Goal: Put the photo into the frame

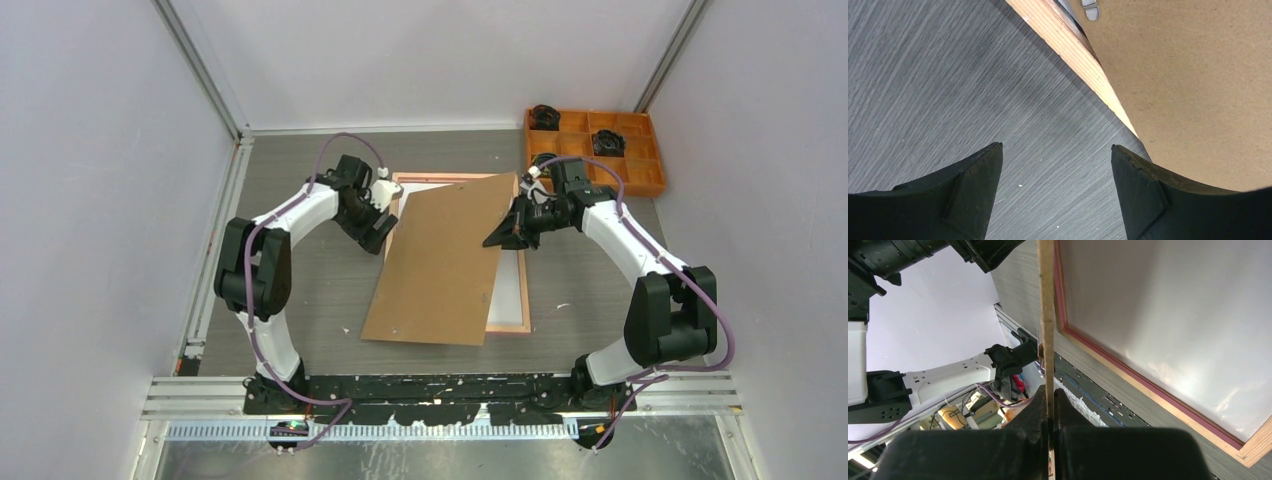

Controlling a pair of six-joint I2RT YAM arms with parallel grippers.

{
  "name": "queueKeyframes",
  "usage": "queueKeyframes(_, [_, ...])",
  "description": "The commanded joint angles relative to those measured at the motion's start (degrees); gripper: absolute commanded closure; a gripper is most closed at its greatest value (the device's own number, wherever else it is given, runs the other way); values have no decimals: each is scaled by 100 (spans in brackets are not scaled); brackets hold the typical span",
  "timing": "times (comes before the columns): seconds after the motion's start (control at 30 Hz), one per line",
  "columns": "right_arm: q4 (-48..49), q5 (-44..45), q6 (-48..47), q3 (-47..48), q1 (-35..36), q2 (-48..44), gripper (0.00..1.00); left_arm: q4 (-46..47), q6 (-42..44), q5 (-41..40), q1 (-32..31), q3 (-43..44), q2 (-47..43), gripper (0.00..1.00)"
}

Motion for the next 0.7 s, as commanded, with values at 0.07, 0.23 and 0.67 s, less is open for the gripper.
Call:
queueKeyframes(0.07, [319, 1, 172, -38, 144, 57, 99, 255, -172, -144, -26, 207, 198, 20])
queueKeyframes(0.23, [432, 15, 235, -33, 346, 196, 99, 322, -132, -388, -18, 231, 222, 21])
queueKeyframes(0.67, [1058, -24, 818, 110, 847, 701, 99, 361, -141, -587, 625, 299, -31, 23])
